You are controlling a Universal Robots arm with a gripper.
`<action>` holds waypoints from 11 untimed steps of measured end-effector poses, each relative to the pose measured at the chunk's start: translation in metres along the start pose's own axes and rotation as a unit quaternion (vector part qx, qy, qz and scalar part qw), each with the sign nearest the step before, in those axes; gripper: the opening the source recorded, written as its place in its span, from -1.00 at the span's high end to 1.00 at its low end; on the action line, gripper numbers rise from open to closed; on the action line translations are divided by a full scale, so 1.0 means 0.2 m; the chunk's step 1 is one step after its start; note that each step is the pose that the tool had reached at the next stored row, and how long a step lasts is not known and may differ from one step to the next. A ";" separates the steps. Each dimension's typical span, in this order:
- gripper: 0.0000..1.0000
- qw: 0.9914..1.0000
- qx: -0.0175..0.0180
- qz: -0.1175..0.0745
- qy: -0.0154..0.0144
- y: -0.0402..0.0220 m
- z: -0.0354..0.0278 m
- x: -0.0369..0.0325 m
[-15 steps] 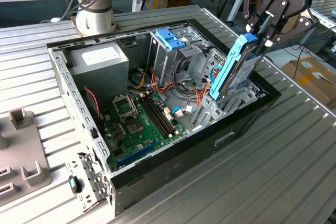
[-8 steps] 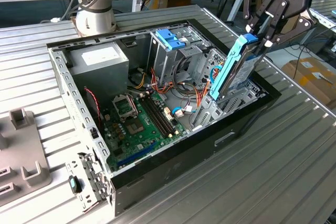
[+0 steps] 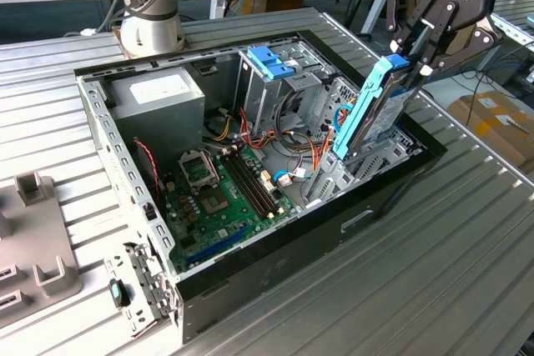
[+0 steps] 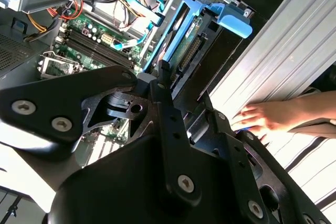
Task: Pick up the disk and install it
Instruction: 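Insert the disk into the insertion slot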
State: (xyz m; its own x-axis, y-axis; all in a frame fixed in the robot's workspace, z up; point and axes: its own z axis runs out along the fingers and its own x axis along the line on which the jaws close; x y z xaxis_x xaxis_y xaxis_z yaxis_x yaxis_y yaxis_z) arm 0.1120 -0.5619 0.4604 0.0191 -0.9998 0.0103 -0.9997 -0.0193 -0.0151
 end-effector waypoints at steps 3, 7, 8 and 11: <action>0.30 1.000 0.000 0.000 0.000 -0.004 0.001 0.000; 0.30 1.000 0.000 0.000 0.000 -0.003 0.002 0.000; 0.30 1.000 0.000 0.000 0.000 -0.003 0.006 0.000; 0.30 1.000 0.000 0.000 0.000 -0.003 0.012 0.000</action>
State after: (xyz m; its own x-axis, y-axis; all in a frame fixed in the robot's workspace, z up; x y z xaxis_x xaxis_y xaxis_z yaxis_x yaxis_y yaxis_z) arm 0.1127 -0.5619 0.4581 0.0191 -0.9998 0.0104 -0.9997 -0.0193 -0.0151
